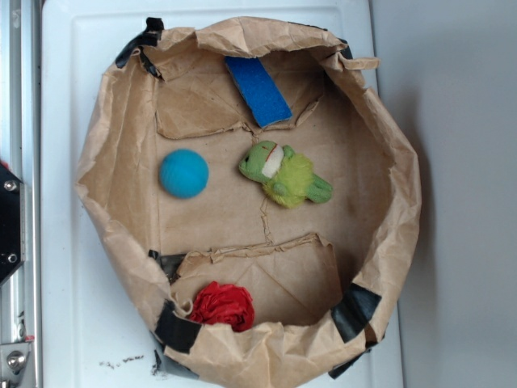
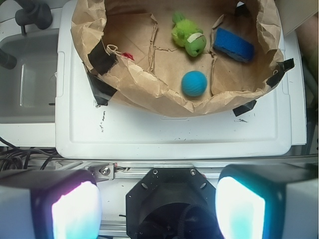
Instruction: Grab the green animal.
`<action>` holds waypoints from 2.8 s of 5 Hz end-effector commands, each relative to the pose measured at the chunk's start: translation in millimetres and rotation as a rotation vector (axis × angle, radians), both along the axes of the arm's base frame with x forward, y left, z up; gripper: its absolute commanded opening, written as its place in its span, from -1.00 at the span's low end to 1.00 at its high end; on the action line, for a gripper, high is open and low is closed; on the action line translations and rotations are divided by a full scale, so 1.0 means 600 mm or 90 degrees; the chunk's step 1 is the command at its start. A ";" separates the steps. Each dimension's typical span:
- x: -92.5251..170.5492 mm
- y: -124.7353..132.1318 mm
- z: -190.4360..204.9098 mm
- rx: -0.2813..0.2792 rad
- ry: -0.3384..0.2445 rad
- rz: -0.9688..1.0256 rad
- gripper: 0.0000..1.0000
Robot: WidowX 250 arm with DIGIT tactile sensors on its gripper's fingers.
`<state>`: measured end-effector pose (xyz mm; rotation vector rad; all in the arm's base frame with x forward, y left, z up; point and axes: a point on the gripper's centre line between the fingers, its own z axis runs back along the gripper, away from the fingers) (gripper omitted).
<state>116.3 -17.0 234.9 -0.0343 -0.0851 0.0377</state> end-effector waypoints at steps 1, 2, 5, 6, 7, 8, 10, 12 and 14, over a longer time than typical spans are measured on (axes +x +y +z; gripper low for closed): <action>0.000 0.000 0.000 0.000 0.000 0.000 1.00; 0.081 -0.017 -0.020 0.011 -0.012 -0.040 1.00; 0.153 0.031 -0.056 0.060 -0.025 -0.141 1.00; 0.153 0.031 -0.056 0.060 -0.025 -0.141 1.00; 0.153 0.031 -0.056 0.060 -0.025 -0.141 1.00; 0.148 0.031 -0.079 0.003 -0.071 -0.234 1.00; 0.151 0.046 -0.107 -0.016 -0.092 -0.234 1.00; 0.239 0.046 -0.146 0.005 -0.098 -0.239 1.00; 0.264 0.032 -0.162 0.037 -0.112 -0.263 1.00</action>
